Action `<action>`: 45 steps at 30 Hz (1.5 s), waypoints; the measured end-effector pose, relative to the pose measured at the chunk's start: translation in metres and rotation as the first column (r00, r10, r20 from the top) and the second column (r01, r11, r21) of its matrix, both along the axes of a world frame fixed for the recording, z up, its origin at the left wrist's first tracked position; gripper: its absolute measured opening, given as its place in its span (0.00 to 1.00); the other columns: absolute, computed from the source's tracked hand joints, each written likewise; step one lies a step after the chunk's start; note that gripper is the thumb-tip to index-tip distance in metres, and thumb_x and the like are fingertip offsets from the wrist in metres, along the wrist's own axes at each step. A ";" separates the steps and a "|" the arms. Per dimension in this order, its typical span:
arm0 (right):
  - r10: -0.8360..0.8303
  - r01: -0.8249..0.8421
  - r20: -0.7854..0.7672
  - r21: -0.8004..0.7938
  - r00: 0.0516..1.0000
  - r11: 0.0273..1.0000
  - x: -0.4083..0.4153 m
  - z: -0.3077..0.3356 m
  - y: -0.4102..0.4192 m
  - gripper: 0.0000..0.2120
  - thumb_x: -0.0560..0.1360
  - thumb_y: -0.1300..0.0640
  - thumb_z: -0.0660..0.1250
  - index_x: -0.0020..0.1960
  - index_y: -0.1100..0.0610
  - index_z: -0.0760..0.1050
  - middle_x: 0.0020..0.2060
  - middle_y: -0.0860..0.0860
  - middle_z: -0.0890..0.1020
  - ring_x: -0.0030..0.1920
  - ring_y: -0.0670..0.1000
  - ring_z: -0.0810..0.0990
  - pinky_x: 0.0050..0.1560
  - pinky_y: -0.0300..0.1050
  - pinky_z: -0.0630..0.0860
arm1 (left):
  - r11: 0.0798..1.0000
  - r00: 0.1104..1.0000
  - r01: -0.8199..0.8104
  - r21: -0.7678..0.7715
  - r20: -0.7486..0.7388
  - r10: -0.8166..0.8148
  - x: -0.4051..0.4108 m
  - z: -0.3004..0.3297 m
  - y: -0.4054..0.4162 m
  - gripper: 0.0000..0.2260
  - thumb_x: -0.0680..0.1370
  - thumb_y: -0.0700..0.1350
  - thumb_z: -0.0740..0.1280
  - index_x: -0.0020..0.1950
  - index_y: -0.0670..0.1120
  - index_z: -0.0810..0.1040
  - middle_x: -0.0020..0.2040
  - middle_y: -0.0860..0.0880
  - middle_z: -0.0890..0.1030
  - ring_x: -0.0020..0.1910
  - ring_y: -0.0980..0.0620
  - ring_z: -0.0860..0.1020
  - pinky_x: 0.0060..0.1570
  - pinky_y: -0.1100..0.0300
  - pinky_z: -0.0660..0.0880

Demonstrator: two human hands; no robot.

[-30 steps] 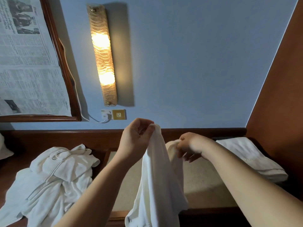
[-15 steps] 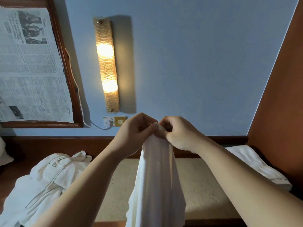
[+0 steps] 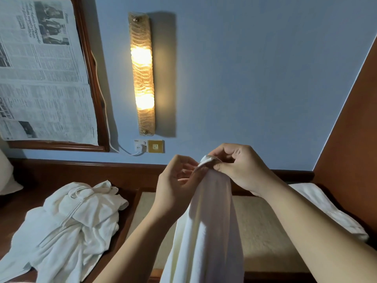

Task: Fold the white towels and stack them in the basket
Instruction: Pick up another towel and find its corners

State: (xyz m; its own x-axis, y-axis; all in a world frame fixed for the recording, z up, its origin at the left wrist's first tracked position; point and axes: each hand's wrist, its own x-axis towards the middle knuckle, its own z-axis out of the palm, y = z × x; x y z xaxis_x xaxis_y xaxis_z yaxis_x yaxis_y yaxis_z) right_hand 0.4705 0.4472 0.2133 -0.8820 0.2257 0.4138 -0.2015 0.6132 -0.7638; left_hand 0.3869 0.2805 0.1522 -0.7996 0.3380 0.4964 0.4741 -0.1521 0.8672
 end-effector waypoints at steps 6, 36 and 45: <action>-0.003 0.008 0.042 -0.110 0.999 0.994 0.010 -0.019 -0.004 0.04 0.78 0.56 0.75 0.47 0.47 0.85 0.43 0.48 0.87 0.46 0.53 0.86 0.53 0.46 0.78 | 0.997 0.995 -0.068 0.021 -0.072 0.069 0.012 -0.019 0.004 0.08 0.75 0.49 0.80 0.45 0.51 0.82 0.41 0.56 0.84 0.39 0.53 0.83 0.38 0.59 0.80; -0.116 0.115 0.028 0.015 0.993 0.993 0.057 -0.060 0.021 0.09 0.81 0.58 0.71 0.54 0.44 0.81 0.46 0.44 0.85 0.49 0.48 0.85 0.52 0.44 0.79 | 0.868 0.960 0.177 -0.463 -0.113 -0.256 0.026 -0.109 -0.001 0.11 0.83 0.55 0.63 0.44 0.53 0.74 0.42 0.55 0.76 0.41 0.53 0.75 0.38 0.67 0.71; -0.087 -0.290 0.628 0.472 0.773 0.833 0.067 -0.041 0.050 0.21 0.83 0.59 0.62 0.58 0.32 0.80 0.45 0.44 0.73 0.46 0.46 0.74 0.48 0.47 0.74 | 0.810 0.651 -0.014 -0.587 -0.620 -0.438 0.000 -0.093 -0.012 0.10 0.88 0.45 0.59 0.50 0.42 0.73 0.48 0.48 0.69 0.41 0.49 0.69 0.40 0.52 0.73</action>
